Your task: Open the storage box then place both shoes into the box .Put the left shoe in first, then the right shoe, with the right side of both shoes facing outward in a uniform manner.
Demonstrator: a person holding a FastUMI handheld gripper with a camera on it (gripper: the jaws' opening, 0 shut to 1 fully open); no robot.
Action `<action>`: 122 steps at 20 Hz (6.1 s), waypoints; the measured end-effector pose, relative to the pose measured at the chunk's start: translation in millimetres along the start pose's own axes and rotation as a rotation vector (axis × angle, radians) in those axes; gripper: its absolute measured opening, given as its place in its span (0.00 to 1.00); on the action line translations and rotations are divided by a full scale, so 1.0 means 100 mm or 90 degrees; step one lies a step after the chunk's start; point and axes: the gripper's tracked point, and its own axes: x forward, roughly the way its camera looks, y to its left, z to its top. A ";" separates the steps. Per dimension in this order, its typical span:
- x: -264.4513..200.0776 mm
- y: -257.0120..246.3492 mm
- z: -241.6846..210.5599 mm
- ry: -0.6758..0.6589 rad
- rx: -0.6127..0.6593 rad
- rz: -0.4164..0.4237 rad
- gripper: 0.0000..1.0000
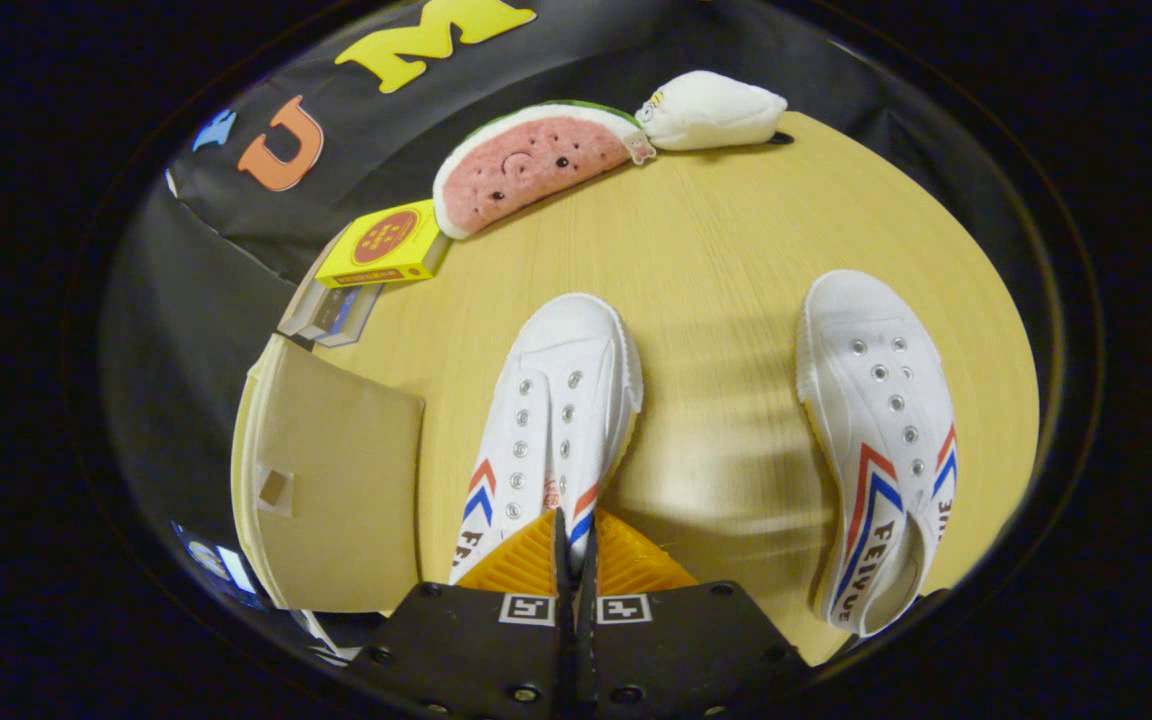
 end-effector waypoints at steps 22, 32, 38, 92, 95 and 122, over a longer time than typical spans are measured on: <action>-0.51 3.12 -0.39 -0.108 -0.056 0.047 0.00; 0.19 3.23 -0.72 -0.069 -0.088 0.006 0.00; 0.37 3.20 -0.79 -0.057 -0.100 -0.009 0.00; -0.61 -1.99 0.04 -0.091 -0.068 -0.174 0.96; -0.48 -2.00 -0.01 -0.043 -0.044 -0.152 0.85; -1.04 -0.61 -0.01 -0.069 0.049 -0.057 0.00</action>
